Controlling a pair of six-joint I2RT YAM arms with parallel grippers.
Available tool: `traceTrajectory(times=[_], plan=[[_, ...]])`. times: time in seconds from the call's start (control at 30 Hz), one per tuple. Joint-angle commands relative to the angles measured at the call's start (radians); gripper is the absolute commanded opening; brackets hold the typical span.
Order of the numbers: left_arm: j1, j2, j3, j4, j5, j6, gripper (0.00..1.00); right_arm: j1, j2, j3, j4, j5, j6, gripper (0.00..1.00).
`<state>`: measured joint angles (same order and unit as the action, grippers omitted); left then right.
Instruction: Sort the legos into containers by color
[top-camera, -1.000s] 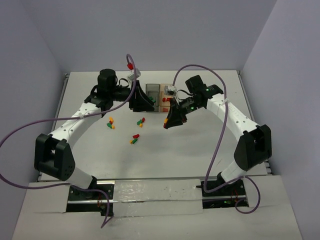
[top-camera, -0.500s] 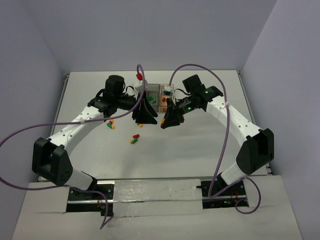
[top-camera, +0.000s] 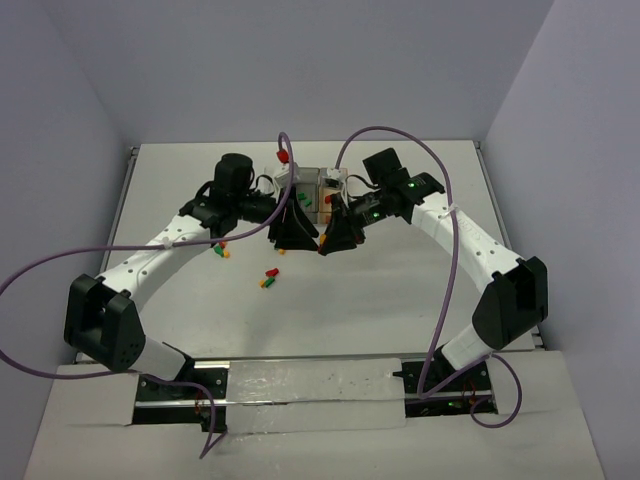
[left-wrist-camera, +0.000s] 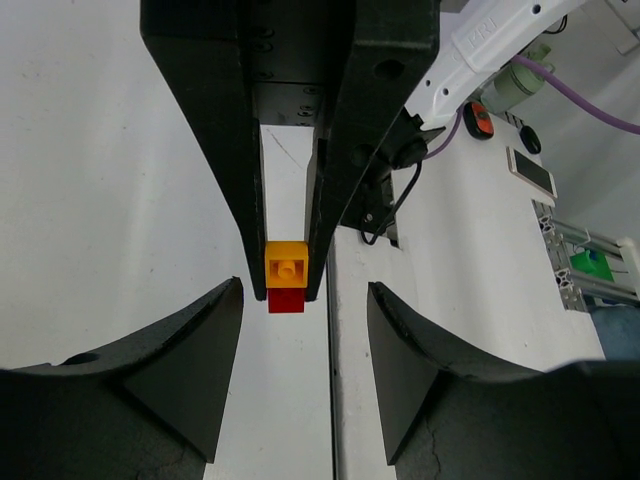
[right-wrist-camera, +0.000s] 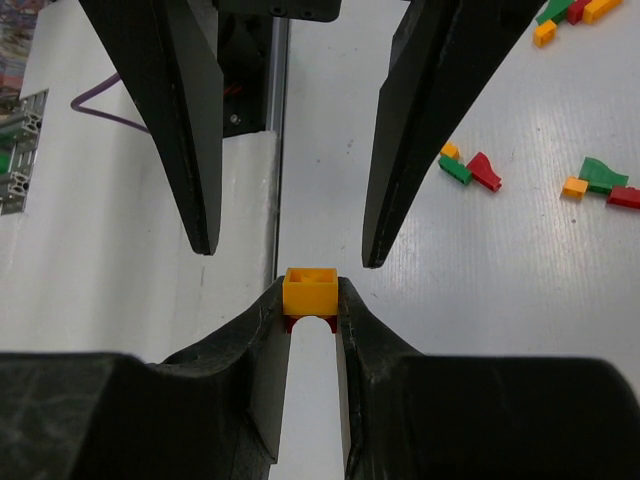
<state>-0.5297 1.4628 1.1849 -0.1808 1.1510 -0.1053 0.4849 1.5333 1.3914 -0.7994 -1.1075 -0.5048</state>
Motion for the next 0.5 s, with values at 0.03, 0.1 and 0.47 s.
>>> traceTrajectory(times=[0.03, 0.1, 0.47], plan=[[-0.007, -0.014, -0.005, 0.093, -0.022, -0.04, 0.61, 0.015, -0.045, 0.029, 0.042, -0.017, 0.023, 0.04], [-0.009, -0.01, -0.007, 0.108, -0.022, -0.052, 0.6, 0.017, -0.044, 0.031, 0.045, -0.017, 0.025, 0.04], [-0.01, -0.009, -0.02, 0.161, 0.003, -0.101, 0.57, 0.017, -0.032, 0.036, 0.064, -0.022, 0.057, 0.04]])
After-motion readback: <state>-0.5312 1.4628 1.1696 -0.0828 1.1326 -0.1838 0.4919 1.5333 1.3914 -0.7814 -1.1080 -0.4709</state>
